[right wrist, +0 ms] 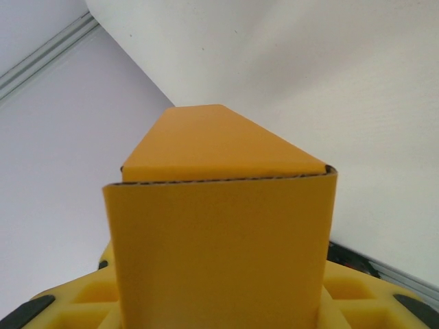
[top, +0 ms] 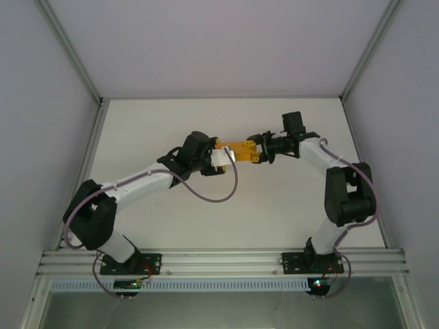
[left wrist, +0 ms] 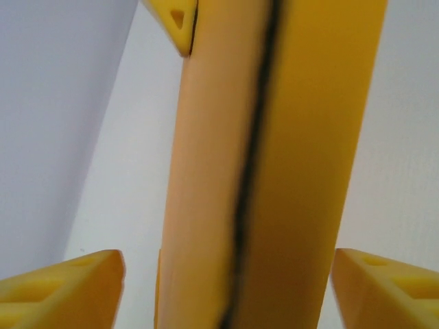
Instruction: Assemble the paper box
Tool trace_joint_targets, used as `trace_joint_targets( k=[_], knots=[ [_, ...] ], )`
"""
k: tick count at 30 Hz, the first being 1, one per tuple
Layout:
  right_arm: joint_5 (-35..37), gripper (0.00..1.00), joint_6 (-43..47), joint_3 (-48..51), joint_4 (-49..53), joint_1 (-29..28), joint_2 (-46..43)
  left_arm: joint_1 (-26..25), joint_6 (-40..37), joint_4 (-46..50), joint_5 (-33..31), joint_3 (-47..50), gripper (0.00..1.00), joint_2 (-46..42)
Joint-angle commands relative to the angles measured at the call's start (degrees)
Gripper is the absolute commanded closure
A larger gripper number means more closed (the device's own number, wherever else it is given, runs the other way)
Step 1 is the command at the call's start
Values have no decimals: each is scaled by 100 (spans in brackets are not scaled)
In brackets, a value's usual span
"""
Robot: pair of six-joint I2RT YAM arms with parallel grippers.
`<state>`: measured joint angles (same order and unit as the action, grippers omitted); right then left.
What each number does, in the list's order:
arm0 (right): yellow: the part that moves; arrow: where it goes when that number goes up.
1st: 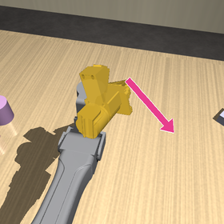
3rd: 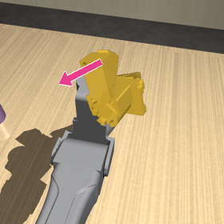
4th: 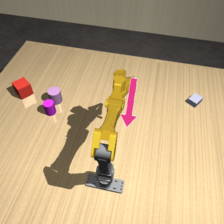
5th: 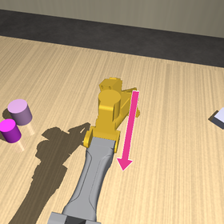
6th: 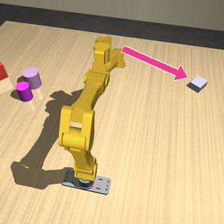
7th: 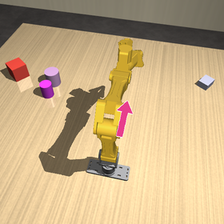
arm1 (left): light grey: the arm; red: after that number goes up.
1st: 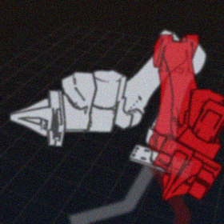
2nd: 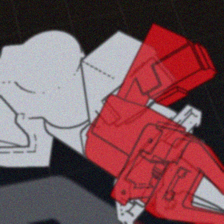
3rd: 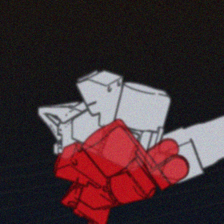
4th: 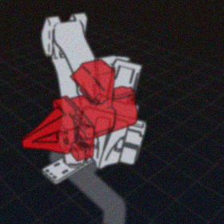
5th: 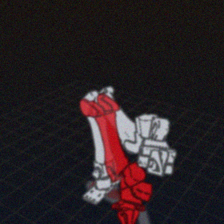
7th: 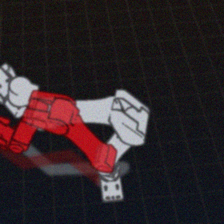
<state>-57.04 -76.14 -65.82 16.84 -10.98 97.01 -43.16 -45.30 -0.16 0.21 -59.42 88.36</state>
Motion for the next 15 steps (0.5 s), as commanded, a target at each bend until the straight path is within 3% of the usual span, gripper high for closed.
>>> trace_joint_targets(
  k=[1, 5, 12, 15],
  knots=[
    [-342, 66, -65, -53, -23, -62, -24, -21, -41, -457, -199, -75, 35, 12],
    [-500, 63, -27, -60, -14, -93, -23, -26, -83, -578, -471, -68, 45, 7],
    [-548, 51, 308, -179, 362, -82, -37, -19, -273, -656, -360, 42, 63, -209],
    [-322, 29, 420, -160, 275, 74, -126, -9, -345, -356, -258, -10, 65, -266]
  ],
)
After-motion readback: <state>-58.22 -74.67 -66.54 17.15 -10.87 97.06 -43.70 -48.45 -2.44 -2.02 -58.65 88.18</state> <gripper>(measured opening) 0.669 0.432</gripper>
